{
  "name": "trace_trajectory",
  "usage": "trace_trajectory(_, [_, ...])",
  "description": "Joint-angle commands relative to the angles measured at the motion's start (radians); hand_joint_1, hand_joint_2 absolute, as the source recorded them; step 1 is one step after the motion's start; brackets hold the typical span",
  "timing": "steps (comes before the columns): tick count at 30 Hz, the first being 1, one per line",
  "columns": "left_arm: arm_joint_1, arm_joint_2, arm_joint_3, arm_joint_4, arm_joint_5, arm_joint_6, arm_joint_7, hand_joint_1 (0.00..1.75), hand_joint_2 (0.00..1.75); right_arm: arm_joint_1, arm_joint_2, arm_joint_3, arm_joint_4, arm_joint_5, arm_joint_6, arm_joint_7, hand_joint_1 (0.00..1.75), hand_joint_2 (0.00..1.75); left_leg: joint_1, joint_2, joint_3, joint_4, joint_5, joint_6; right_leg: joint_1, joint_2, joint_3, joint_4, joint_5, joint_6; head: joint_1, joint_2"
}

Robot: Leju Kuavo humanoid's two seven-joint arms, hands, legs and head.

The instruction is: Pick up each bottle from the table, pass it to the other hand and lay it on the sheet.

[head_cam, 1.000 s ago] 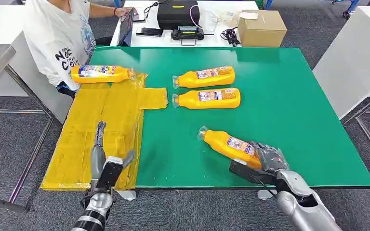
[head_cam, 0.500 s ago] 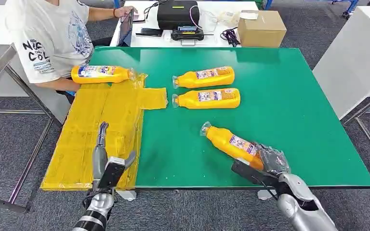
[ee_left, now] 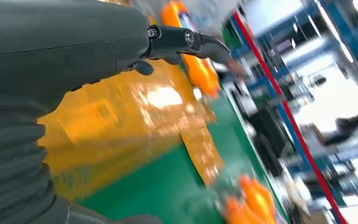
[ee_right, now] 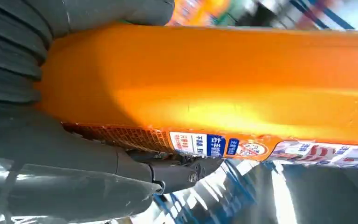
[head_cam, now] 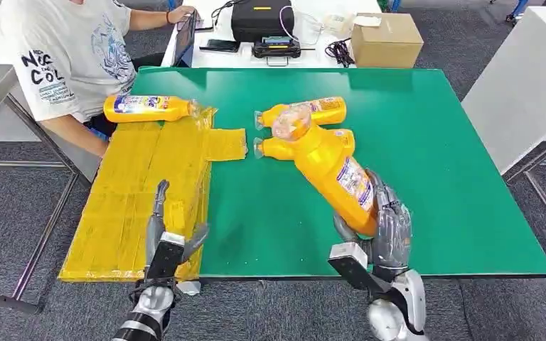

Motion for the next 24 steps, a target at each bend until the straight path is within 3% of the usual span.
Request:
trace_trajectory(1, [0.032,0.008,-0.058,-0.158,0.187,-0.395,0.094,0.0,1.75,-0.008,0.065,-0.132,-0.055,-0.032,-0.02,-0.04,1.75,1.75,0.001,0.0,0.001,0.001,-0.001,-0.002,0.001,0.0,0.001,0.0,-0.001,-0.002,0.0,0.0])
trace_trajectory(7, [0.069,0.063,-0.124,-0.281,0.446,-0.749,0.18,0.0,1.75,-0.012,0.091,-0.138,0.092,-0.063,0.035,-0.09,1.75,1.75,0.002,0.003,0.004,-0.001,-0.002,-0.003,0.002,0.002,0.004,-0.002,0.0,-0.003,0.0,0.0])
trace_trajectory(15, [0.07,0.066,-0.128,-0.284,0.458,-0.764,0.179,0.0,1.75,-0.01,0.099,-0.132,0.105,-0.071,0.044,-0.099,1.75,1.75,0.001,0.002,0.002,-0.001,-0.001,-0.002,0.002,0.001,0.002,-0.001,0.0,-0.002,0.0,0.0])
trace_trajectory(20, [0.055,0.06,-0.153,-0.268,0.51,-0.815,0.184,0.0,1.75,-0.027,0.181,-0.032,0.311,-0.092,0.111,-0.143,1.75,1.75,0.001,0.003,0.003,-0.001,-0.001,-0.002,0.002,0.002,0.002,-0.002,0.0,-0.002,0.0,0.0])
trace_trajectory(24, [0.054,0.059,-0.154,-0.268,0.51,-0.814,0.183,0.0,1.75,-0.026,0.187,-0.028,0.316,-0.089,0.105,-0.146,1.75,1.75,0.002,0.003,0.002,-0.001,-0.001,-0.001,0.002,0.002,0.002,-0.001,0.0,-0.002,0.0,0.0])
